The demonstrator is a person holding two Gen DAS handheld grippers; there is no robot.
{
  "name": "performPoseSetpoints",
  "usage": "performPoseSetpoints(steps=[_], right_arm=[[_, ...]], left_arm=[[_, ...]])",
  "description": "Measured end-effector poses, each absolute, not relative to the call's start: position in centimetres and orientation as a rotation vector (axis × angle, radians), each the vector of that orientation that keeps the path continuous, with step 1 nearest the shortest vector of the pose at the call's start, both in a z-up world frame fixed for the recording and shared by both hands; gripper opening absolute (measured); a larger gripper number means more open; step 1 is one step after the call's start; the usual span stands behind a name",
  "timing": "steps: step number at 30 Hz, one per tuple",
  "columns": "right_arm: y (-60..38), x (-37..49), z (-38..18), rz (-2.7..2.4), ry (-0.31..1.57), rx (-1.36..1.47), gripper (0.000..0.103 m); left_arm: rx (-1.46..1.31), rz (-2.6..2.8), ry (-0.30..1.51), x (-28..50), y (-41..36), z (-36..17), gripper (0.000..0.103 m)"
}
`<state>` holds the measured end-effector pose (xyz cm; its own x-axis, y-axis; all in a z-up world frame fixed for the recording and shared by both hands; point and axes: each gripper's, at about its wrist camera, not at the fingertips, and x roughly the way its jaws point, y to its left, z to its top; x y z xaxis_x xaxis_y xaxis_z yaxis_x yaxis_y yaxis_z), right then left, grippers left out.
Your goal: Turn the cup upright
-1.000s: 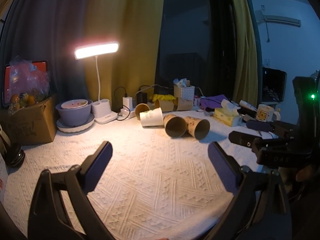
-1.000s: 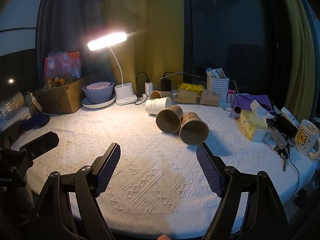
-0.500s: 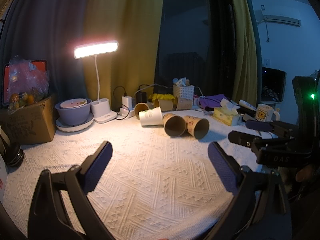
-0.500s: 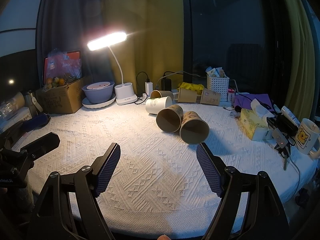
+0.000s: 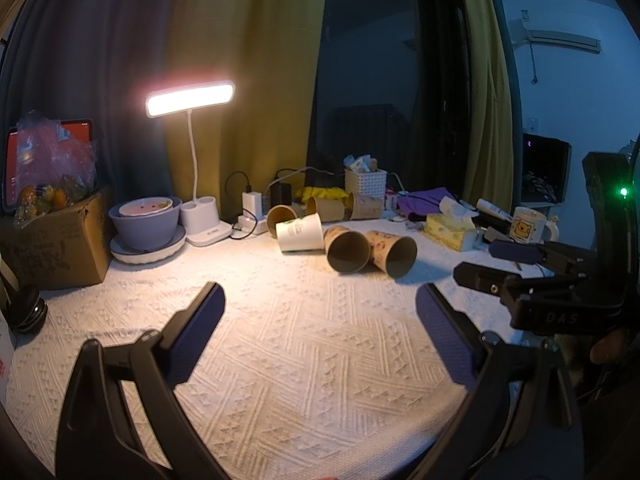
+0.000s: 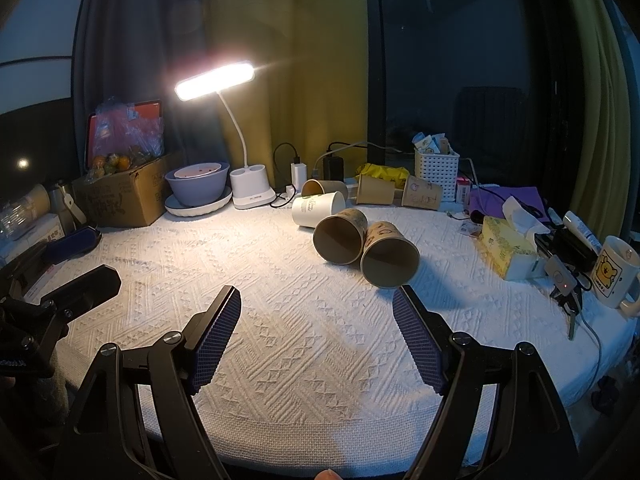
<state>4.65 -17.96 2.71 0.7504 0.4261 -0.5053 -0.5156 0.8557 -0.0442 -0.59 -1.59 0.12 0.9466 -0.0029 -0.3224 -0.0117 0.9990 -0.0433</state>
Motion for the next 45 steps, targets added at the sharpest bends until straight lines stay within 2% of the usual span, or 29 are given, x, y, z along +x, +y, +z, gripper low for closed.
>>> performPoseSetpoints(steps=[45], right_arm=[[-18.1,6.3,2.4,0.492,0.536,-0.194,0.081]], left_arm=[[0.010,-0.047,0.357,1.7,-2.9,0.3,0.097]])
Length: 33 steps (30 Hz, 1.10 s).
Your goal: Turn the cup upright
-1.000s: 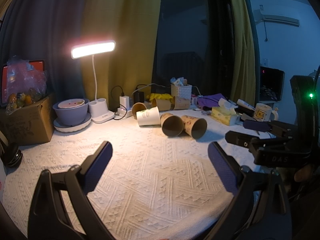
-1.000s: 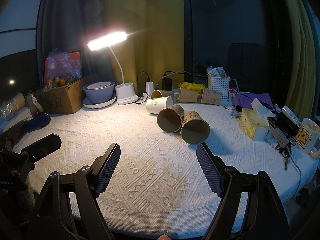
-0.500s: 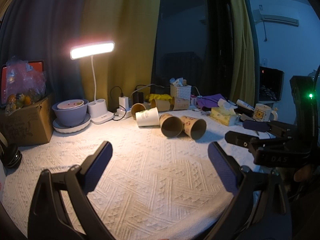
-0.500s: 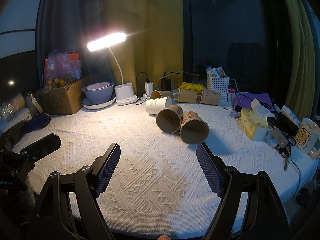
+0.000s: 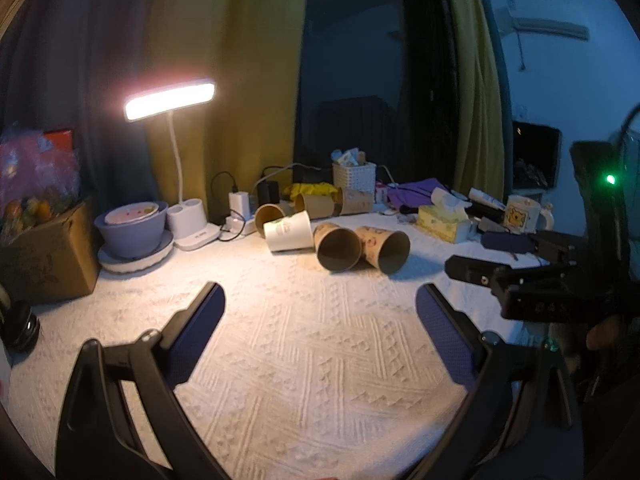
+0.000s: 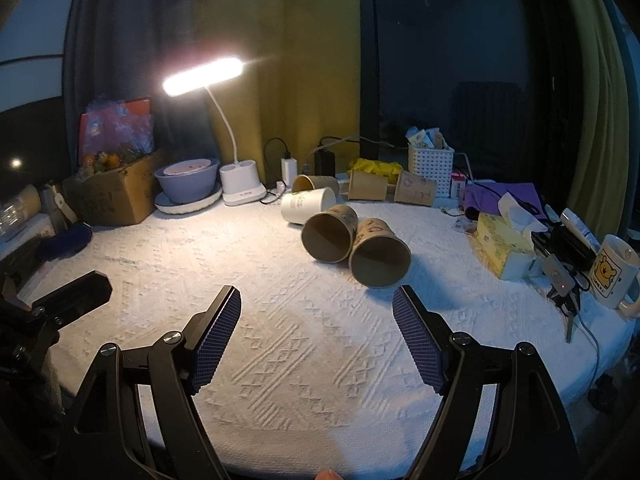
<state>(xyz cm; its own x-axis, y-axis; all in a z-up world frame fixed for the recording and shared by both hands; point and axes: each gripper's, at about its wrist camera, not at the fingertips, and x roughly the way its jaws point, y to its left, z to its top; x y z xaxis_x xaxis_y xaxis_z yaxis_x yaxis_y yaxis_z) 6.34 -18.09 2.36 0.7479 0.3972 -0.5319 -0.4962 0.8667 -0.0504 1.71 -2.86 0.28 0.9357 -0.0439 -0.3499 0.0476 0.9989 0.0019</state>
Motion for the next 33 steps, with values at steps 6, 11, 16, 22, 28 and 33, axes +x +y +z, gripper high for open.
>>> performPoseSetpoints(steps=[6,11,16,22,28,33], right_arm=[[-19.3,10.8,2.5,0.438,0.551,-0.185,0.081],[-20.9,15.5,2.5,0.362,0.570,-0.170,0.081],[-22.6,21.3,1.7,0.303,0.639,-0.153,0.081],[-23.8,26.9,1.4,0.267,0.683,-0.158,0.081],[-25.1,33.0,1.4,0.267,0.723,-0.129,0.081],[-26.2,37.8,0.7,0.263,0.787,-0.105,0.081]], left_arm=[[0.094,-0.130,0.451,7.3,-3.0,1.2,0.097],[0.163,-0.200,0.536,13.7,-3.3,1.8,0.097],[0.273,-0.274,0.624,20.6,-4.4,2.3,0.097],[0.466,-0.334,0.674,28.4,-6.7,2.0,0.097],[0.568,-0.377,0.724,36.1,-8.3,1.2,0.097],[0.641,-0.413,0.748,41.7,-10.0,0.5,0.097]])
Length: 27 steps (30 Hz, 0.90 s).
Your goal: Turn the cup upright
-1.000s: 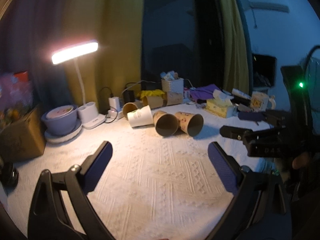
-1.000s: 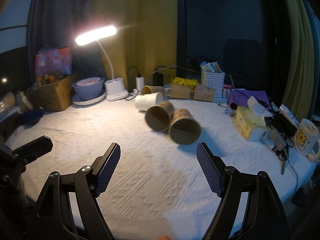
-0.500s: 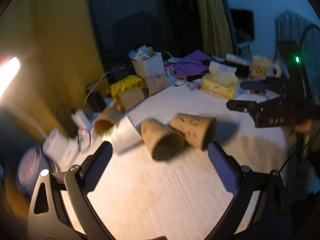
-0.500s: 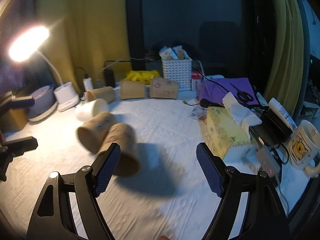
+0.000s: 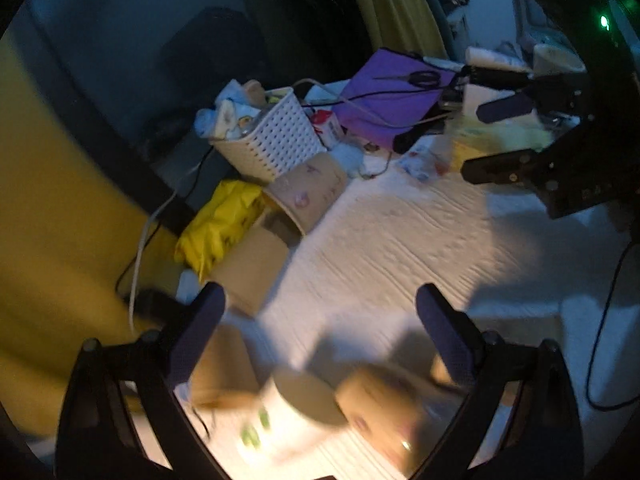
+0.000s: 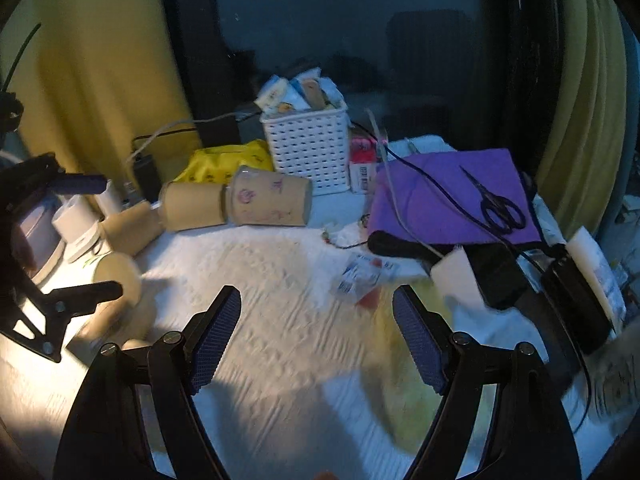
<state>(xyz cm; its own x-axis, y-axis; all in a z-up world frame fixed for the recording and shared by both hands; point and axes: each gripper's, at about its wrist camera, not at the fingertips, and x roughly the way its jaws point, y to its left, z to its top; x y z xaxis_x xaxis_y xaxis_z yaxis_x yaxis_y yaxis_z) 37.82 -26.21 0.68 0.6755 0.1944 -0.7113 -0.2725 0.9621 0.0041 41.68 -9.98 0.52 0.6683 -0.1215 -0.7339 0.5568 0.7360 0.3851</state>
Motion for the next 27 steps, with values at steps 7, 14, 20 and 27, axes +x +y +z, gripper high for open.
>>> performPoseSetpoints(steps=[7,14,20,27], right_arm=[[-26.5,42.5,0.2,0.254,0.822,-0.078,0.081],[-26.7,43.2,0.1,0.243,0.817,-0.080,0.081],[-27.7,44.6,-1.1,0.194,0.853,-0.060,0.081],[-27.8,44.2,-0.8,0.200,0.846,-0.049,0.081]], left_arm=[[0.803,-0.443,0.758,49.0,-13.9,-2.6,0.097],[0.919,-0.471,0.759,53.0,-16.3,-5.0,0.097],[0.938,-0.500,0.799,55.0,-16.8,-6.9,0.097],[0.966,-0.486,0.790,55.7,-16.7,-7.6,0.072]])
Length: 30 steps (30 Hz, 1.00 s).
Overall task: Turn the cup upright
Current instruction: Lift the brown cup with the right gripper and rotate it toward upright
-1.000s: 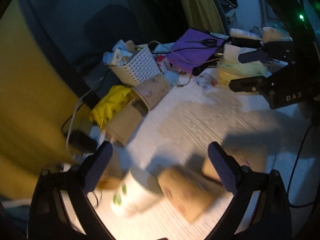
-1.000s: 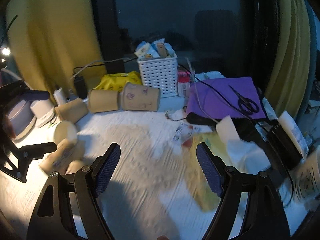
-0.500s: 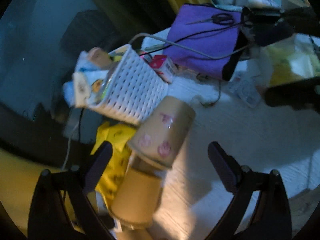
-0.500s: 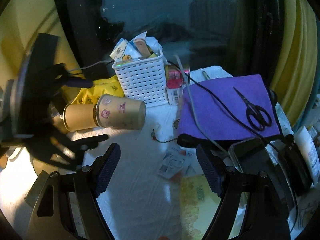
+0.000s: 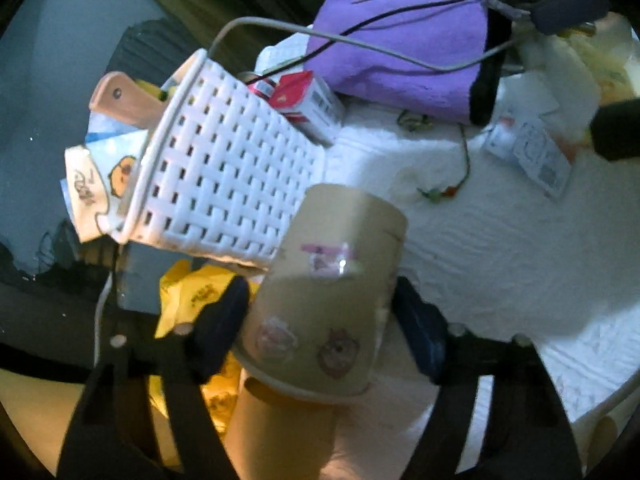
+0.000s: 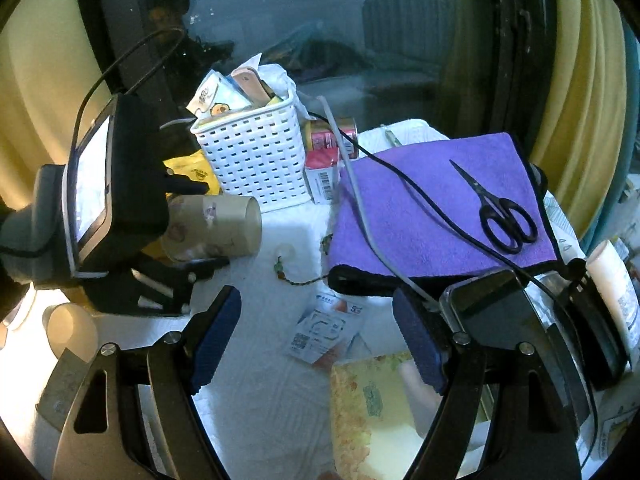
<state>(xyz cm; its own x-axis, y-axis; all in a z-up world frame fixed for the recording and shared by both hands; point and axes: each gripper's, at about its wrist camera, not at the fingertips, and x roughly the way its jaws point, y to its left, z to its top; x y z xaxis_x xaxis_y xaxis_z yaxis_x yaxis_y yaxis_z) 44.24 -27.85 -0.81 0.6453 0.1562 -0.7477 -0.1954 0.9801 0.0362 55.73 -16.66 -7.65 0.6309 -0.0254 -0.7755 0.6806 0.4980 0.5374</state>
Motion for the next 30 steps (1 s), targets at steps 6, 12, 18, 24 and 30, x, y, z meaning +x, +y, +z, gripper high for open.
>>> performPoseSetpoints(steps=[6,12,18,24,30], right_arm=[[-28.3,43.1,0.2,0.184,0.830,-0.037,0.081],[-28.7,40.0,2.2,0.185,0.793,-0.042,0.081],[-29.0,34.9,4.4,0.194,0.753,-0.044,0.081],[-28.0,28.9,5.9,0.222,0.729,-0.059,0.081],[-26.5,22.9,6.6,0.263,0.709,-0.038,0.081]], left_arm=[[0.950,-0.508,0.772,54.1,-16.5,-6.1,0.071],[0.890,-0.529,0.729,50.9,-16.3,-1.6,0.071],[0.786,-0.543,0.645,42.8,-15.0,3.2,0.071],[0.756,-0.531,0.629,32.2,-14.2,4.6,0.071],[0.696,-0.559,0.712,24.7,-12.8,1.9,0.071]])
